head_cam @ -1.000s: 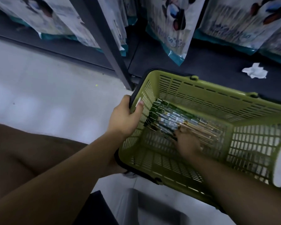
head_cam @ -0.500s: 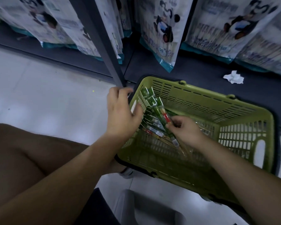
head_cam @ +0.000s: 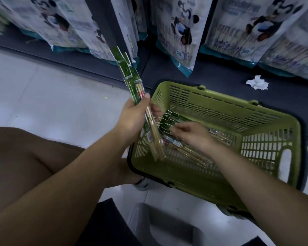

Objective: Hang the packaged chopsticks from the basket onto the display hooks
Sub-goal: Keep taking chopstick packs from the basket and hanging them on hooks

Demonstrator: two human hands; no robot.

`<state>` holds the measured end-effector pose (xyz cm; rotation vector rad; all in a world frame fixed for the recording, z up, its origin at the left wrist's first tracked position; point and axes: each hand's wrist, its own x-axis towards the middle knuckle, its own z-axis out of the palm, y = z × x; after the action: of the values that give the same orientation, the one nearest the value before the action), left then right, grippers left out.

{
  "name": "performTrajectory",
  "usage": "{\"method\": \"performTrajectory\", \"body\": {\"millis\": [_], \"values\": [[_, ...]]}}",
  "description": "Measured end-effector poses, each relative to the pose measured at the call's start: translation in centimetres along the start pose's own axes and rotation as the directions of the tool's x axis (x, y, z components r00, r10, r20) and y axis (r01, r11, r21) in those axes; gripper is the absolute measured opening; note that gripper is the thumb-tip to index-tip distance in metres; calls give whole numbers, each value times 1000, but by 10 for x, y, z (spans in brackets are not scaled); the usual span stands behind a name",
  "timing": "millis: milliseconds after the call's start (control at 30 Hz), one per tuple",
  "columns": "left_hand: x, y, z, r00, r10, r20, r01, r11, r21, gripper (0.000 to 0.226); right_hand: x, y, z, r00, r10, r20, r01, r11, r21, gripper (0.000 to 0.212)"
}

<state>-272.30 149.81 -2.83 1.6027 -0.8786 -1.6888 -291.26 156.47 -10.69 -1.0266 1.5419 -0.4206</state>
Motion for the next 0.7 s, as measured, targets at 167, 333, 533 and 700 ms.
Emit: {"method": "performTrajectory", "body": {"millis": [167,333,533,700], "values": [[9,-4,-8,999,-51,-19,51,999,6,23,20,80,16,993,97,-68,-117,899,-423,40],[16,-10,-8,1000,9,29,-11,997,71,23,27,111,36,988,107,-115,-153,817,-555,57],[19,-15,-6,998,51,43,-55,994,90,24,36,118,48,988,106,-113,-155,621,-769,21],[19,-18,-5,996,68,62,-76,988,131,21,33,121,40,987,152,-52,-138,633,-762,23]]}}
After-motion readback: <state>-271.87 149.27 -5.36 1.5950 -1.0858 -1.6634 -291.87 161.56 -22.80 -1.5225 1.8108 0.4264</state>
